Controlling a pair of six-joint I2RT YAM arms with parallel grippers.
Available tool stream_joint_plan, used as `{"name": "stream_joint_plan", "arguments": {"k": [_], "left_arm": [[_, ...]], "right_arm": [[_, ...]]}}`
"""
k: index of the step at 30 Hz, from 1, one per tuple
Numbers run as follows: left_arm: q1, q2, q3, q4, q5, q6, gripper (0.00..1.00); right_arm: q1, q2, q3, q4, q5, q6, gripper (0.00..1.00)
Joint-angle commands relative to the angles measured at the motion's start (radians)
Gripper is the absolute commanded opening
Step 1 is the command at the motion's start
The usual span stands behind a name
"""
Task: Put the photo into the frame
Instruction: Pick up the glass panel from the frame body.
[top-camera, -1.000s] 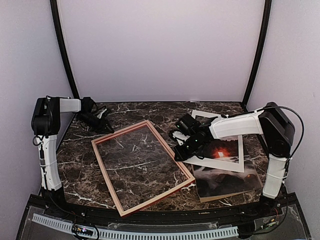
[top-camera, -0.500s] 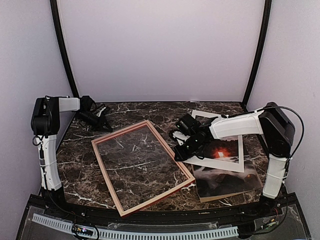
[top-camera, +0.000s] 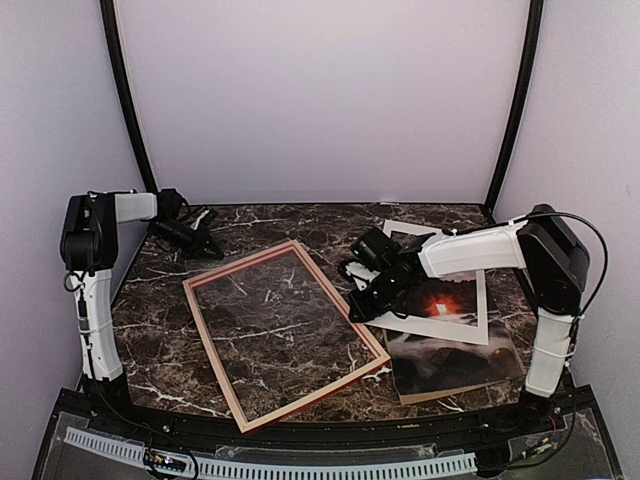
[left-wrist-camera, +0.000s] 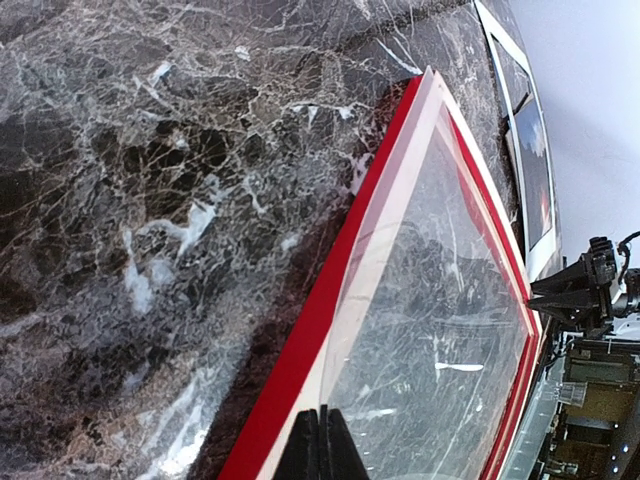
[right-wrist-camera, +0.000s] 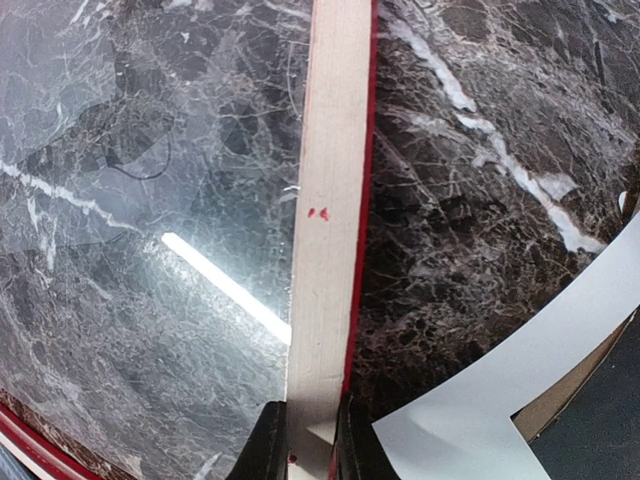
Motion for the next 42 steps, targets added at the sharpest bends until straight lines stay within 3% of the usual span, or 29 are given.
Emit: {"name": "stream_joint_plan", "arguments": {"k": [1,15,28,42], "left_arm": [[0.008,-0.100,0.019,-0.022,0.019,-0.003,0.00],[0.005,-0.268,-0.039,0.019,0.104,-0.032,0.00],[-0.085,-0.427,-0.060,0.003,0.137,-0.045,0.00],[-0.154,-0.502,-0.062,0.035,0.209,-0.095,0.00]], "right_arm": [[0.002,0.015,0.018,-0.058,-0.024,0.025,0.16],[-0.037,-0.030,0.165,-0.055,-0.036,0.013,0.52],[-0.120,0.084,0.373,0.055,-0.289,-0.115,0.72],[-0.169,0.162,0.363,0.162,-0.418,-0.202,0.76]]}}
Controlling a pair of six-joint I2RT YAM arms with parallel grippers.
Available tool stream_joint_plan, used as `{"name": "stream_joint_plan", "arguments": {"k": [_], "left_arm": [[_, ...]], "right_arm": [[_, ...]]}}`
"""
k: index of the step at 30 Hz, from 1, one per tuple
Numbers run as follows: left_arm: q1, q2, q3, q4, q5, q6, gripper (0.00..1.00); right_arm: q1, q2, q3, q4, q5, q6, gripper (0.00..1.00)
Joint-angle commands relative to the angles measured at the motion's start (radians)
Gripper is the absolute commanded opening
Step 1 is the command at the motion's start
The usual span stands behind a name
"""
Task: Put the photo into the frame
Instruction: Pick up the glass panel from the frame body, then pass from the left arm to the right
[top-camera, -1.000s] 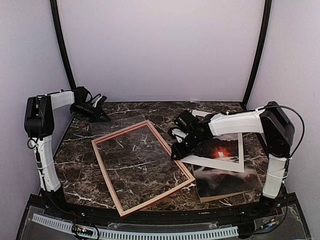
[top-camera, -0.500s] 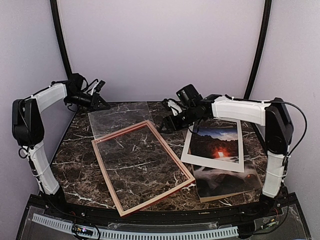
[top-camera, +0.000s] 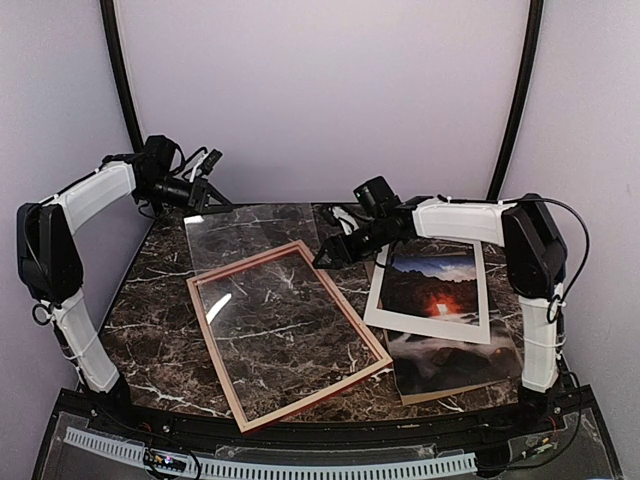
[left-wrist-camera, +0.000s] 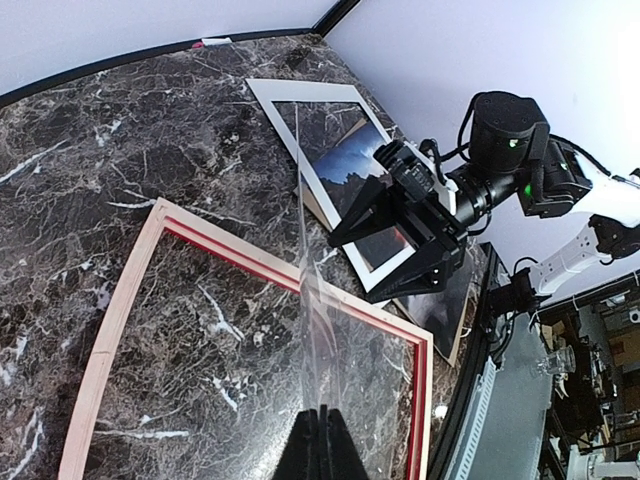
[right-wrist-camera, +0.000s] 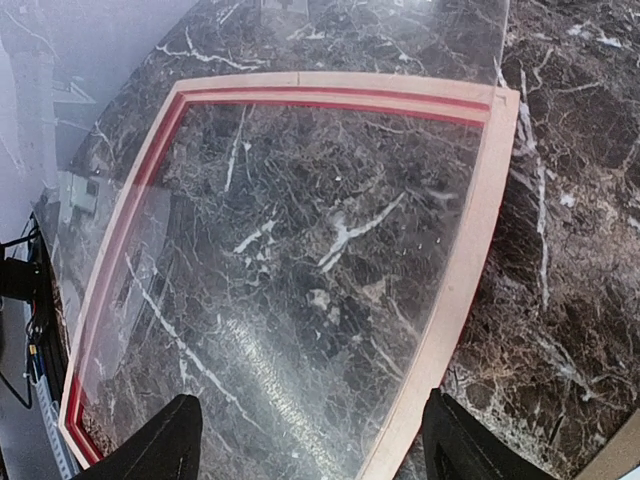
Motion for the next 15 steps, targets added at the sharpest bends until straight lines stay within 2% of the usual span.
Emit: {"name": "stream_joint_plan", "arguments": {"k": [1,9,15], "left_arm": [[-0.014,-0.072,-0.011,0.021,0.087,-0.022,0.00],[-0.014,-0.092,-0.008,0.024,0.105,-0.026,0.00],[-0.014,-0.093,-0.009,0.020,0.090,-0.019,0.00]], "right_arm": [[-0.015,0.000,-0.016,0.090,-0.076,-0.055,0.76],[-0.017,0.038,-0.035,0.133,-0.131,-0.086,0.76],[-0.021,0.019,-0.091,0.181,-0.232,-0.101,0.68]]}}
